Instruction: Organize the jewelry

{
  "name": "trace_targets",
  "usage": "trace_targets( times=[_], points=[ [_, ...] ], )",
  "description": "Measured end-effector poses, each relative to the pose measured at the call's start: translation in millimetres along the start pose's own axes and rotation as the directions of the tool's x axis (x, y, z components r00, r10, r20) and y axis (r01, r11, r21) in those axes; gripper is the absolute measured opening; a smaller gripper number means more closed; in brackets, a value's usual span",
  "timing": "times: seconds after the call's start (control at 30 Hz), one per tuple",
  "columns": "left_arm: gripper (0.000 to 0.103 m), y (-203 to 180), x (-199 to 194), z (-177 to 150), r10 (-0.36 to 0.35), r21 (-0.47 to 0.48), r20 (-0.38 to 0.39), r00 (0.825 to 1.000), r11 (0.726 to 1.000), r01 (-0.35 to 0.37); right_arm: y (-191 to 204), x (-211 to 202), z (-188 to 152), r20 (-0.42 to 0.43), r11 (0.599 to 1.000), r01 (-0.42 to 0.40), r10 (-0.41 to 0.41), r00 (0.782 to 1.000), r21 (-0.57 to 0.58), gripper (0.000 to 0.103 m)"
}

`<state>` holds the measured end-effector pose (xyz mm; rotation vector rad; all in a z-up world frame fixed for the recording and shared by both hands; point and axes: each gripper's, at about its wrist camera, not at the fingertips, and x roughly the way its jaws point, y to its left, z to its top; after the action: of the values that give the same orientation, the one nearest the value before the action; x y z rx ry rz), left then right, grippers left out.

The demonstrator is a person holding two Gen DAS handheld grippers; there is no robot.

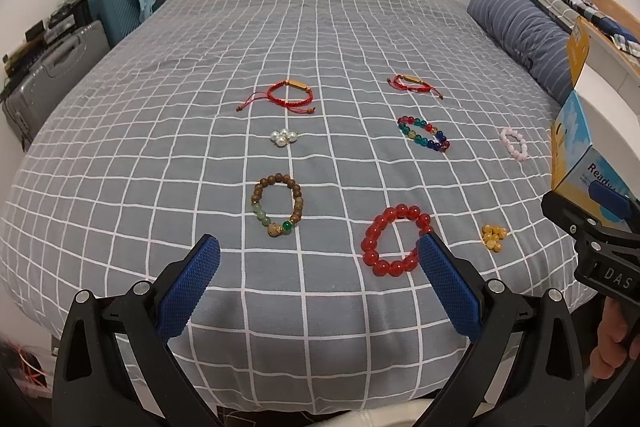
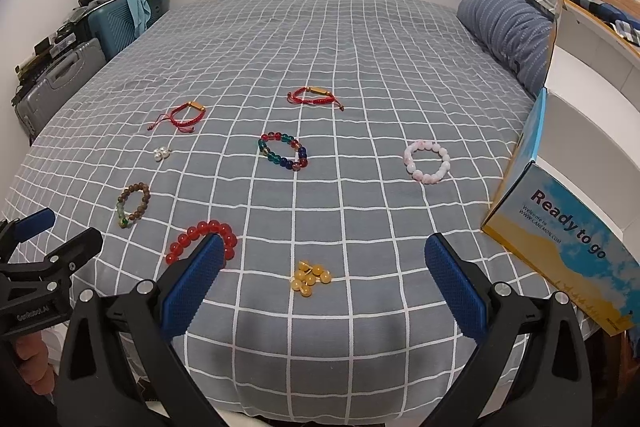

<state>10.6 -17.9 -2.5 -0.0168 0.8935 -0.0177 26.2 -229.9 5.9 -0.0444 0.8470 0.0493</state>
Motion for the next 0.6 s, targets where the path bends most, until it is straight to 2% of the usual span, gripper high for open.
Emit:
trace_targets(
  times=[0.4,0.6],
  points=[
    [0.098,0,3,2,-0.011,-0.003,-0.009,1.0,1.0,0.011,1,7,1,-0.015,1.0,0.0,0.0,1.0,-0.008,0.097],
    [0.098,11,23,17,0.001,-0.012,-0.011,1.0,1.0,-0.002,3,17,16,-0.009,0.999,-0.013,0.013,1.0,-0.05,0.097]
  ],
)
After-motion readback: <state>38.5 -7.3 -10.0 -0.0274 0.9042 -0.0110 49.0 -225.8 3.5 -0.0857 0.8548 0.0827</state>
